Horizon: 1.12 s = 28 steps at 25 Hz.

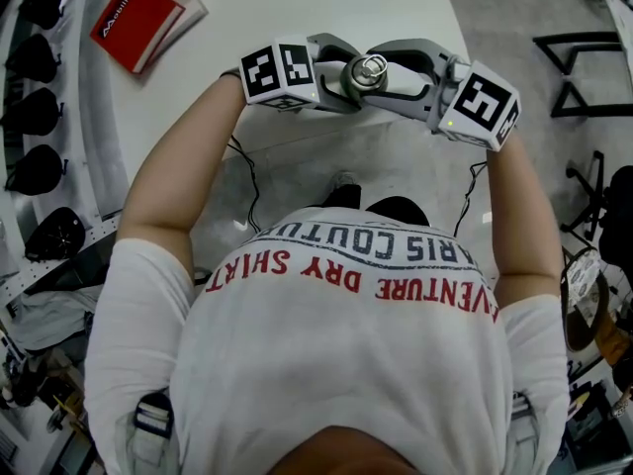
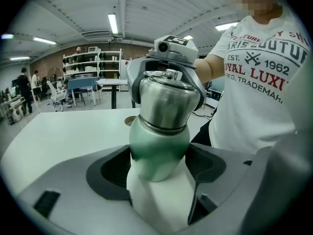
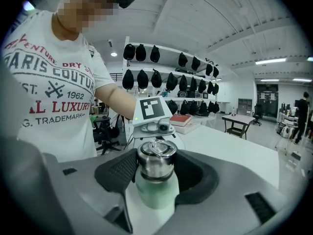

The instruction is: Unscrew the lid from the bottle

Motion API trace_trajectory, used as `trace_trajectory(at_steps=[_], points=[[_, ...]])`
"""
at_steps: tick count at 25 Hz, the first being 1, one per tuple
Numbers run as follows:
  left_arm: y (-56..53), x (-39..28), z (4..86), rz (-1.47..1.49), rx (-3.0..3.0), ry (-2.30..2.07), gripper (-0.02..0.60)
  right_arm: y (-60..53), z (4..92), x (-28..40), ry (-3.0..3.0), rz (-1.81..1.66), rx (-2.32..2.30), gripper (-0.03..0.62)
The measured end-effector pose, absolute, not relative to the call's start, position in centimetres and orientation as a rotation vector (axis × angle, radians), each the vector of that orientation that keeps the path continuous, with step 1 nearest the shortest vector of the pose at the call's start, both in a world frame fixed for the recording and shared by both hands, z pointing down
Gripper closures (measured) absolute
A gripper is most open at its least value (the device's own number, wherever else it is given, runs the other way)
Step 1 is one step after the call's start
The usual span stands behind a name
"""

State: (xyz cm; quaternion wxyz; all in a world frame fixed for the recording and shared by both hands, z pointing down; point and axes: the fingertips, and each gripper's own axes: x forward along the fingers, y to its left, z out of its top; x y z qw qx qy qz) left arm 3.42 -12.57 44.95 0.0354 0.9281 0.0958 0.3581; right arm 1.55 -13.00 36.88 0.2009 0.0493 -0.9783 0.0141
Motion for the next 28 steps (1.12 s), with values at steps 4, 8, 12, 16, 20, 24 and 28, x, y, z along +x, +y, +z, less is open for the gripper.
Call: trace_trajectory(at_steps=[4,8,12,16,20,24,28], points=[[-12.6,3.3,44.9,1.072,2.857,0.244,0.218,-13.1,36.8,1.4,-2.725,0.055,0.186,0.348],[-12.6,3.5,44.7,1.047,2.874,0.15,0.218,-13.3,36.4,2.0,-2.745,0.12,0.345,0.293],[-12.2,3.5,44.5,0.989,2.881,0.006,0.218,-13.2,36.2,2.3,-2.733,0.18,0.58,0.293],[-12.3,3.3,44.5,0.934,2.867,-0.15,0.218,-12.5,35.9,1.9,-2.731,0.226,0.734,0.293],[-12.3,3.1,44.6,0.887,2.811,-0.293,0.218,-12.5,36.5,2.2,-2.697,0.262,0.845,0.293],[-12.3,3.0,44.6,0.85,2.751,-0.452,0.218,-12.8,36.5,2.3,-2.67,0.266,0.929,0.293],[-12.2,2.8,44.7,0.835,2.694,-0.569,0.218,-12.7,36.6,1.6,-2.645,0.249,0.97,0.295]])
